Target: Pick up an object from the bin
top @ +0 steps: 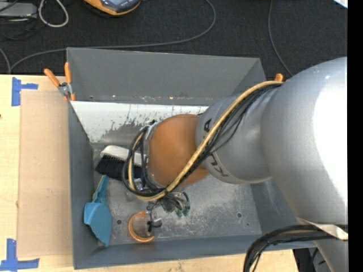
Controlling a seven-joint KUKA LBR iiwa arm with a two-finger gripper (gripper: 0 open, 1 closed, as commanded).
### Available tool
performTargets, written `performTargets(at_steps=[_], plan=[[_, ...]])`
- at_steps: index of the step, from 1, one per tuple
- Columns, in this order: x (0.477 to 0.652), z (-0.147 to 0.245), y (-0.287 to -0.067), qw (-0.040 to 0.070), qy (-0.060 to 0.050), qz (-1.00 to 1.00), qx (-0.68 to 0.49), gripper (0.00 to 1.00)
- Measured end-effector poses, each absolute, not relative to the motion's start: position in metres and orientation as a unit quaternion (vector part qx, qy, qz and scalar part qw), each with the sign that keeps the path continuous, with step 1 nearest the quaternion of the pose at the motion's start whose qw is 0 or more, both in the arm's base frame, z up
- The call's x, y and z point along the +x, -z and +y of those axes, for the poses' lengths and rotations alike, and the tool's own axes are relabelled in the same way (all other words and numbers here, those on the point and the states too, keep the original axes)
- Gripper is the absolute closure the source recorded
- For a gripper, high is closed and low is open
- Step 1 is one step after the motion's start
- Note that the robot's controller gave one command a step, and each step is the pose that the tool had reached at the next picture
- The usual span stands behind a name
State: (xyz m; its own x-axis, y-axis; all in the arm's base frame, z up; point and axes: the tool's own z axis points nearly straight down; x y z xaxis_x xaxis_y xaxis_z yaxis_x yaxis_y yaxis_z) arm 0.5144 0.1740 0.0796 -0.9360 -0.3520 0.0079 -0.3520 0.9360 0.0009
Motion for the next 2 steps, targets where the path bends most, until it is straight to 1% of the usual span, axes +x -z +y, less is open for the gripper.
performTargets(at_steps=[1, 2], plan=[[0.4790, 0.1580, -0.0732, -0.007, 0.001, -0.989, 0.151, 0.00], [0.4744, 0.1569, -0.0702, 0.002, 0.000, -0.989, 0.150, 1.00]])
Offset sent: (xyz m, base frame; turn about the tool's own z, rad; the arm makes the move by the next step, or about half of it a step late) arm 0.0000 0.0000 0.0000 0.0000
